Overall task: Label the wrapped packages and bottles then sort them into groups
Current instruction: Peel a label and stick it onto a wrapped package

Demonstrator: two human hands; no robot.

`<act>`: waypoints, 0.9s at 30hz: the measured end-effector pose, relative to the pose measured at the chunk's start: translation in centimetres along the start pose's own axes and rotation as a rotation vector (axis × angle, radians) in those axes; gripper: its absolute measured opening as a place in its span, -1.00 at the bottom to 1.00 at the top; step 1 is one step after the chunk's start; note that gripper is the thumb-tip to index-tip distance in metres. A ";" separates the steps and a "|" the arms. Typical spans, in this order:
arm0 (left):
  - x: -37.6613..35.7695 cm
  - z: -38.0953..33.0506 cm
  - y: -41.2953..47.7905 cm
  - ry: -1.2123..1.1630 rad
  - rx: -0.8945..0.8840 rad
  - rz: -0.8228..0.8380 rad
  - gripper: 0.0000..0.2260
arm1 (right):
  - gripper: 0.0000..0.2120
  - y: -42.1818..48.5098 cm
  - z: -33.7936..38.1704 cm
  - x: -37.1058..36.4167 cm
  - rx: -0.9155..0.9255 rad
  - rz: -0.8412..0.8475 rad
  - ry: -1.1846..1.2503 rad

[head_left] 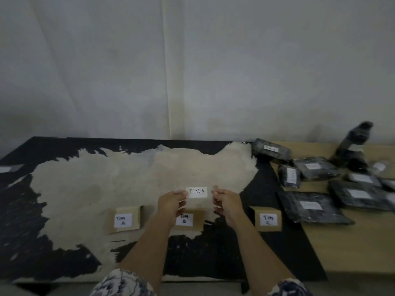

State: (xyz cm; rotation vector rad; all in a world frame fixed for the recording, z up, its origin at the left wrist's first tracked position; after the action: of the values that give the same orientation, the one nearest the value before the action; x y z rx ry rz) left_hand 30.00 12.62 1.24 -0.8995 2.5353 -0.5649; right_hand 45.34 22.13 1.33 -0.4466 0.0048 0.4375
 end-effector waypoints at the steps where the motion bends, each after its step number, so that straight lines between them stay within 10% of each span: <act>1: -1.3 0.4 -0.3 0.018 0.004 0.013 -0.89 | -0.87 -0.4 0.0 1.5 0.000 -0.022 -0.001; 27: -43.5 15.2 -4.7 0.188 0.014 0.150 -0.86 | -0.83 -4.2 4.9 46.3 0.080 -0.345 -0.248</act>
State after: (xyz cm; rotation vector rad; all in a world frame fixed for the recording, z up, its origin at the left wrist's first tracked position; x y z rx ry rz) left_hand 70.93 34.30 0.49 -0.6722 2.7339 -0.6457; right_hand 88.62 39.65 2.93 -0.3036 -0.2903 0.1499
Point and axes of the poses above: each hand's wrist, its own y-axis towards the middle knuckle, its own x-axis out of the back of the hand, z = x × y, the point moved 5 cm from there along y, towards the middle knuckle, and after that the axes turned 7 degrees about z, right-handed, at the moved point
